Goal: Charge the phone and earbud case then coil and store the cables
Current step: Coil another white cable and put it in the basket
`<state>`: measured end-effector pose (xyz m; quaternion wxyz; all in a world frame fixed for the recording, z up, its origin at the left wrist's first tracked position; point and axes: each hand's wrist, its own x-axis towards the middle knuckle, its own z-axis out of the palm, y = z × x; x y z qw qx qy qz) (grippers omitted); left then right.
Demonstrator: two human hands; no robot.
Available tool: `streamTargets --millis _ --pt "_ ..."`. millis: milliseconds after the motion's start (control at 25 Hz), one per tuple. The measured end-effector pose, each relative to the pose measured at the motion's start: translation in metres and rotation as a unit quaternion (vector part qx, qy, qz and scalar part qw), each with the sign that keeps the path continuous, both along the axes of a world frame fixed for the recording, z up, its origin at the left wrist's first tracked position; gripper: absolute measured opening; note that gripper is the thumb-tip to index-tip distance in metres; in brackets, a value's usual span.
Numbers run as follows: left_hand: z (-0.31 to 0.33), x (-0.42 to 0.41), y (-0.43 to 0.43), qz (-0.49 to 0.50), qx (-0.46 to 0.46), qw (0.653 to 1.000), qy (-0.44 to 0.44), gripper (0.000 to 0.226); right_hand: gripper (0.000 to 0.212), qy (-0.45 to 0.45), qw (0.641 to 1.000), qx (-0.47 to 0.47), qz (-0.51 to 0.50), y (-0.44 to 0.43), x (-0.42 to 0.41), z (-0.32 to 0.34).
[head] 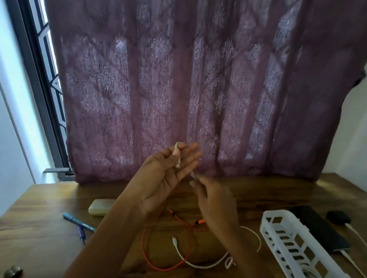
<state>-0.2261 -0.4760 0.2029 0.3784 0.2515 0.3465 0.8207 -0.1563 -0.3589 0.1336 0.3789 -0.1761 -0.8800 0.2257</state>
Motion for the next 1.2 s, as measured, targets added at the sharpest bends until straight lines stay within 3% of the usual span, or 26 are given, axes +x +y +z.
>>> streamTargets --millis 240,400,480,680,880,1040,1200 --pt "0.009 -0.005 0.008 0.177 0.028 0.979 0.096 0.018 0.033 0.016 0.976 0.208 -0.056 -0.025 0.017 -0.005" --pt "-0.010 -0.013 0.005 0.264 -0.060 0.922 0.276 0.019 0.030 0.058 0.963 0.261 -0.038 -0.028 0.033 -0.002" --pt "-0.017 -0.009 0.004 0.266 -0.094 0.901 0.329 0.024 0.026 0.116 0.949 0.291 -0.026 -0.027 0.039 0.012" --pt "-0.021 0.011 0.002 0.156 -0.092 0.919 0.350 0.029 0.010 0.215 0.922 0.322 0.020 -0.016 0.041 0.051" --pt "-0.015 0.025 -0.001 0.039 -0.059 0.959 0.275 0.034 0.011 0.241 0.924 0.291 0.055 0.008 0.033 0.075" --pt "-0.003 0.029 -0.005 -0.068 -0.002 0.987 0.145 0.034 0.021 0.198 0.964 0.124 0.128 0.023 0.020 0.075" --pt "-0.002 0.029 -0.003 -0.052 0.063 0.995 0.053 0.038 0.029 0.174 0.977 0.044 0.114 0.026 0.015 0.056"
